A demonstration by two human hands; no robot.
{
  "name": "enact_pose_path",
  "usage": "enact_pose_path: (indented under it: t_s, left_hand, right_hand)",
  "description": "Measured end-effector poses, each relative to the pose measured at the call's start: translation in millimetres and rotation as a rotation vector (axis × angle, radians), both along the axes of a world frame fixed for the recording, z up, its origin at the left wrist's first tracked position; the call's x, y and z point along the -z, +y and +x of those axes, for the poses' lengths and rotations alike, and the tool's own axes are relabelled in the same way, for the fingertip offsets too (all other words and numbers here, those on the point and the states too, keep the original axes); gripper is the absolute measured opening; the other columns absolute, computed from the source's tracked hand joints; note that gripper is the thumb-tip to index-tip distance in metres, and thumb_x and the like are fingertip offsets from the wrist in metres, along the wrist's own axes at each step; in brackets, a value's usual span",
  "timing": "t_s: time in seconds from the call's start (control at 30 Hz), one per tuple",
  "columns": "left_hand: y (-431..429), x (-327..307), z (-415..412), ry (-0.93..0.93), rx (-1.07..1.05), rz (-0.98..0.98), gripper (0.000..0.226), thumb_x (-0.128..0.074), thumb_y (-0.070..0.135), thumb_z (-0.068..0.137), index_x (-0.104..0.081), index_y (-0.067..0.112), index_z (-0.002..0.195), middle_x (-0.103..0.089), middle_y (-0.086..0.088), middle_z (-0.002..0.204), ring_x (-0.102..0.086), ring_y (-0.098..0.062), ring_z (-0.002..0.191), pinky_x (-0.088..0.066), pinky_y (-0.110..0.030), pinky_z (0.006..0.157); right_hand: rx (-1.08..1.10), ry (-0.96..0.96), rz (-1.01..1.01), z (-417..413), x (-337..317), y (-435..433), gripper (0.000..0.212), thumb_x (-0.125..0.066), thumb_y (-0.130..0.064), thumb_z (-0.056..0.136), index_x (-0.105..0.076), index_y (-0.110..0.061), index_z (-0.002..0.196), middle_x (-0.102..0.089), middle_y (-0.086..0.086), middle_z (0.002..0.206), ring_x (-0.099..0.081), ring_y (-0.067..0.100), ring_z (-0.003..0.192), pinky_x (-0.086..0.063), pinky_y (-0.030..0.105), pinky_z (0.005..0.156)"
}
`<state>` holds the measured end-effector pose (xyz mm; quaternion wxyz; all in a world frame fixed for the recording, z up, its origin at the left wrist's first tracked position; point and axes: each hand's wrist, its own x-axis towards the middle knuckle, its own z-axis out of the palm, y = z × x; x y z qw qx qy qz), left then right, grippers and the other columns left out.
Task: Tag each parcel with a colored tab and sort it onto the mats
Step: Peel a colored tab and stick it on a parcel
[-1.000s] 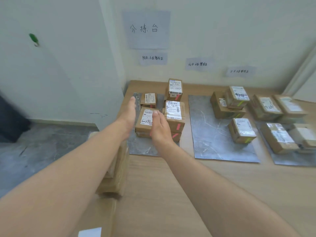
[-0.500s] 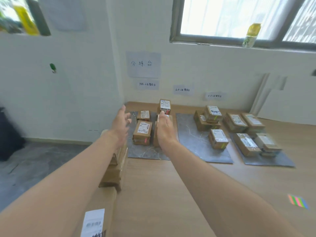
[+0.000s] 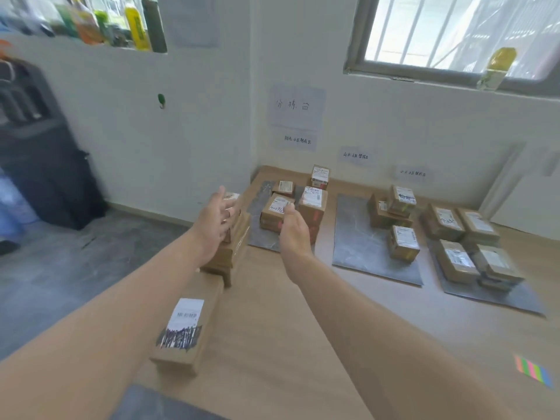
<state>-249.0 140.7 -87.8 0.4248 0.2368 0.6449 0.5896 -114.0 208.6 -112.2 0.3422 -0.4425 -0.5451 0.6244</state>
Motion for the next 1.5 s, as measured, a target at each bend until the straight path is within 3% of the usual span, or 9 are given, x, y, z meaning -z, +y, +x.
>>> enact_pose_path:
  t_s: [0.1, 0.23, 0.4, 0.7, 0.93, 1.1, 1.2, 1.37, 1.5]
  left_hand:
    - [-20, 12, -17, 0.017, 0.000, -0.052, 0.067, -0.026, 0.061, 0.102, -0.045, 0.016, 0.148, -0.046, -0.006, 0.151, -0.033, -0.030, 0.146, -0.017, -0.041, 0.122]
    - [-43, 23, -46, 0.018, -0.004, -0.070, 0.068, -0.024, 0.062, 0.102, -0.047, 0.017, 0.147, -0.040, -0.010, 0.156, -0.027, -0.033, 0.149, -0.014, -0.045, 0.124]
    - [-66, 46, -73, 0.017, -0.033, -0.096, 0.062, -0.026, 0.058, 0.103, -0.051, 0.017, 0.142, -0.043, -0.007, 0.154, -0.031, -0.029, 0.147, -0.016, -0.044, 0.123]
    - [-96, 110, -105, -0.029, -0.002, -0.185, 0.061, -0.027, 0.055, 0.104, -0.048, 0.015, 0.146, -0.042, -0.009, 0.155, -0.030, -0.028, 0.148, -0.021, -0.038, 0.119]
    - [-115, 168, -122, -0.099, 0.005, -0.258, 0.060, -0.039, 0.069, 0.090, -0.063, 0.027, 0.126, -0.052, -0.003, 0.147, -0.039, -0.028, 0.142, -0.023, -0.045, 0.121]
    - [-124, 213, -126, -0.094, -0.023, -0.300, 0.054, -0.033, 0.055, 0.102, -0.056, 0.021, 0.137, -0.044, -0.001, 0.152, -0.031, -0.025, 0.146, -0.018, -0.040, 0.120]
    - [-132, 232, -125, -0.081, -0.055, -0.314, 0.053, -0.030, 0.050, 0.105, -0.049, 0.019, 0.144, -0.037, 0.000, 0.158, -0.027, -0.021, 0.149, -0.015, -0.038, 0.122]
    - [-146, 252, -117, -0.214, -0.058, -0.367, 0.061, -0.029, 0.054, 0.104, -0.031, 0.022, 0.156, -0.038, -0.002, 0.157, -0.048, -0.019, 0.125, -0.036, -0.032, 0.100]
    - [-153, 250, -119, -0.278, -0.082, -0.396, 0.065, -0.031, 0.060, 0.101, -0.039, 0.020, 0.152, -0.047, -0.001, 0.150, -0.053, -0.020, 0.113, -0.043, -0.038, 0.095]
  right_hand:
    - [-0.015, -0.011, -0.002, -3, 7, -15, 0.054, -0.030, -0.053, 0.108, -0.047, -0.023, 0.150, -0.051, -0.007, 0.147, -0.045, 0.013, 0.137, -0.031, 0.035, 0.117]
    - [0.013, -0.014, -0.005, -21, 22, -28, 0.046, -0.031, -0.049, 0.110, -0.059, -0.019, 0.129, -0.061, 0.000, 0.118, -0.055, 0.011, 0.108, -0.037, 0.031, 0.098]
    - [0.018, -0.016, -0.067, -54, 48, -54, 0.038, -0.033, -0.049, 0.109, -0.061, -0.026, 0.121, -0.061, -0.012, 0.109, -0.055, 0.017, 0.118, -0.041, 0.044, 0.113]
    - [0.020, -0.152, -0.105, -87, 101, -84, 0.036, -0.030, -0.042, 0.111, -0.057, -0.037, 0.088, -0.056, -0.020, 0.093, -0.055, 0.008, 0.097, -0.044, 0.044, 0.108]
    - [0.026, -0.252, -0.191, -100, 162, -105, 0.039, -0.031, -0.047, 0.109, -0.063, -0.029, 0.096, -0.063, -0.011, 0.098, -0.058, 0.018, 0.103, -0.045, 0.040, 0.101]
    - [-0.012, -0.318, -0.274, -110, 196, -123, 0.056, -0.029, -0.060, 0.103, -0.061, -0.023, 0.131, -0.060, -0.001, 0.129, -0.052, 0.020, 0.118, -0.041, 0.049, 0.112]
    - [-0.031, -0.396, -0.326, -112, 213, -133, 0.061, -0.029, -0.058, 0.105, -0.055, -0.019, 0.143, -0.054, -0.001, 0.127, -0.053, 0.026, 0.121, -0.038, 0.046, 0.114]
    - [-0.114, -0.423, -0.385, -116, 237, -152, 0.051, -0.030, -0.051, 0.108, -0.061, -0.019, 0.133, -0.061, -0.002, 0.124, -0.053, 0.018, 0.107, -0.039, 0.031, 0.096]
    - [-0.093, -0.385, -0.406, -121, 238, -166, 0.051, -0.031, -0.058, 0.105, -0.063, -0.026, 0.128, -0.066, -0.005, 0.125, -0.059, 0.017, 0.114, -0.042, 0.034, 0.105]
